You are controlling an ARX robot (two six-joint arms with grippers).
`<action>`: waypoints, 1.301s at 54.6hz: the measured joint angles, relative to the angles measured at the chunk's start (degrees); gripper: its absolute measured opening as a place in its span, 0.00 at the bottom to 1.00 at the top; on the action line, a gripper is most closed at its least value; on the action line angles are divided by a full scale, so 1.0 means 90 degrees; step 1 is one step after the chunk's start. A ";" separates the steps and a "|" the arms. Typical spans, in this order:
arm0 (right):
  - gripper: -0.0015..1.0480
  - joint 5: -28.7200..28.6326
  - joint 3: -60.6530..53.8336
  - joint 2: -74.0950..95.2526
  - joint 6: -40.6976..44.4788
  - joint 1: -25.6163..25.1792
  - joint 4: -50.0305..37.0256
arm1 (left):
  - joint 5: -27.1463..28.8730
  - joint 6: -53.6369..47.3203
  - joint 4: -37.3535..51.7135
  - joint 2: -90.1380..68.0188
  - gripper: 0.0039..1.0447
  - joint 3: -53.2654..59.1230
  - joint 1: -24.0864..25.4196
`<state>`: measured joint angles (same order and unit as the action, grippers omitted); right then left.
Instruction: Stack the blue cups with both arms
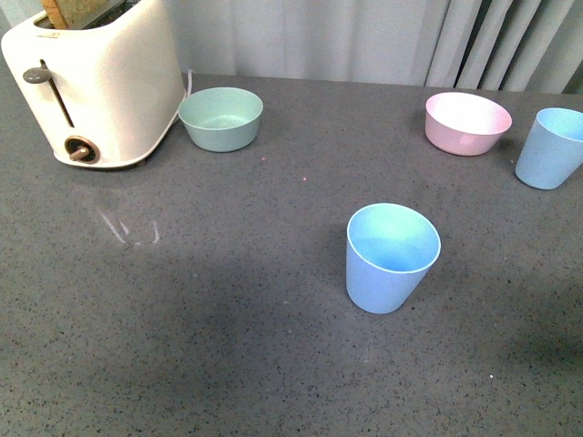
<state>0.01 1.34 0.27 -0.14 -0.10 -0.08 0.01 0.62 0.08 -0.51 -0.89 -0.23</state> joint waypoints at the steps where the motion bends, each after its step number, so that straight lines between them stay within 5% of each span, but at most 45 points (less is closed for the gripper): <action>1: 0.91 0.0000 0.0002 0.0000 0.0000 0.0000 0.0000 | -0.0002 0.0000 0.0000 0.0000 0.16 0.0000 0.0000; 4: 0.91 -0.0024 0.0007 0.0012 -0.0019 -0.0002 0.0015 | -0.0002 0.0000 0.0000 0.0000 0.25 0.0000 0.0000; 12: 0.91 -0.1367 0.0886 0.1914 -0.0629 -0.0869 0.1426 | -0.0002 -0.0002 0.0000 0.0000 0.47 0.0000 0.0000; 17: 0.91 -0.1530 0.1542 0.4000 -0.0323 -0.1530 0.0124 | 0.0000 -0.0002 -0.0002 0.0000 0.66 0.0000 0.0000; 24: 0.91 -0.1316 0.2992 0.7264 0.0578 -0.1540 -0.1651 | 0.0000 -0.0002 -0.0002 0.0000 0.93 0.0000 0.0000; 43: 0.91 -0.0223 0.6222 1.1176 0.1715 -0.0389 -0.1154 | 0.0000 -0.0012 -0.0002 0.0000 0.92 0.0000 0.0000; 71: 0.91 0.0216 0.7774 1.2662 0.1783 -0.0061 -0.0566 | 0.0000 -0.0015 -0.0002 0.0000 0.92 0.0000 0.0000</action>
<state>1.96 71.31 114.24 15.90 -0.64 -5.17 0.01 0.49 0.05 -0.51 -0.89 -0.23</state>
